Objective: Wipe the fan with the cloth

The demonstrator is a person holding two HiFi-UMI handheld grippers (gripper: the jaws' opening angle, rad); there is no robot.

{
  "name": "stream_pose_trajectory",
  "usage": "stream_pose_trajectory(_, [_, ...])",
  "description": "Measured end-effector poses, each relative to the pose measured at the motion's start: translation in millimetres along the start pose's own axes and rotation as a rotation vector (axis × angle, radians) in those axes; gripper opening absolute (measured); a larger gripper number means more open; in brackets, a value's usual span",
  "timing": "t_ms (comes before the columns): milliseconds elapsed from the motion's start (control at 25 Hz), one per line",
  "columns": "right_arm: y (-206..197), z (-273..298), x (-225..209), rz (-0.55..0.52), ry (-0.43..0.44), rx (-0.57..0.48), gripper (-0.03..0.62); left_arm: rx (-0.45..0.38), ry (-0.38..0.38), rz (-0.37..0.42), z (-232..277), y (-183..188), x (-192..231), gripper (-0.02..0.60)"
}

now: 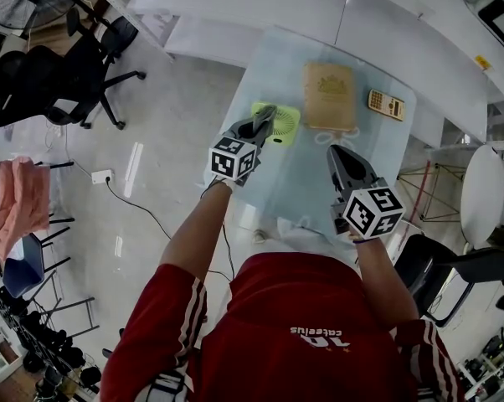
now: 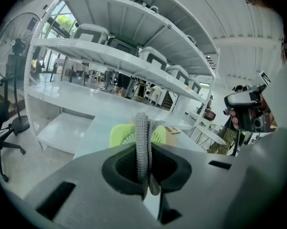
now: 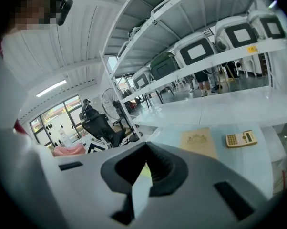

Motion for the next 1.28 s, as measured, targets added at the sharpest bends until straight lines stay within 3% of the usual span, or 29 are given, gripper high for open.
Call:
stream_pose_trajectory(800, [-2.8, 6.2, 8.3, 0.005, 0.019, 0.011, 0.006, -0.009, 0.048, -0.015, -14.0, 3.7, 23.6, 0.026])
stream_pose_trajectory(1280, [7.4, 10.3, -1.9, 0.019, 0.085, 0.030, 0.006, 0.033, 0.122, -0.006, -16.1, 6.3, 33.9, 0.026])
Point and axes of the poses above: the fingertips, and each gripper's own axes: z forward along the fingers, x to its left, y out of its top, the point moved 1 cm from there along -z, backward along the fingers, and after that the axes turned 15 degrees about y, right-handed, at the moved point
